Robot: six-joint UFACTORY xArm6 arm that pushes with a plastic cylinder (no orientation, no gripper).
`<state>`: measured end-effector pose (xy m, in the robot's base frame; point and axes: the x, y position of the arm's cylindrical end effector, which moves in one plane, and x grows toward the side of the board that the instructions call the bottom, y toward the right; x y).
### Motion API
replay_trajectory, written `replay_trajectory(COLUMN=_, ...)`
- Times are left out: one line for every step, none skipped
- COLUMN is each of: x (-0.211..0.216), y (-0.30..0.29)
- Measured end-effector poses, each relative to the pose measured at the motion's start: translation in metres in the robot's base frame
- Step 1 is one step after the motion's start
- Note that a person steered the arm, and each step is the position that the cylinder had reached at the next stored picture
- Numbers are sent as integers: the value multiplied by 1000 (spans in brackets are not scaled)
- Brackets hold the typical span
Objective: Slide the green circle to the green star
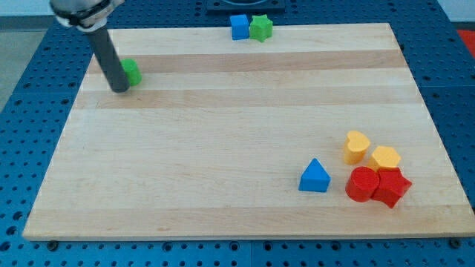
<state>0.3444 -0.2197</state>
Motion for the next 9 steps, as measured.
replay_trajectory(x=-21, y=-17)
replay_trajectory(x=-45, y=-57)
replay_trajectory(x=-64, y=-24)
replay_trajectory(x=-62, y=-16)
replay_trajectory(x=-59, y=8)
replay_trajectory(x=-43, y=14)
replay_trajectory(x=-23, y=8)
replay_trajectory(x=-12, y=21)
replay_trajectory(x=-45, y=50)
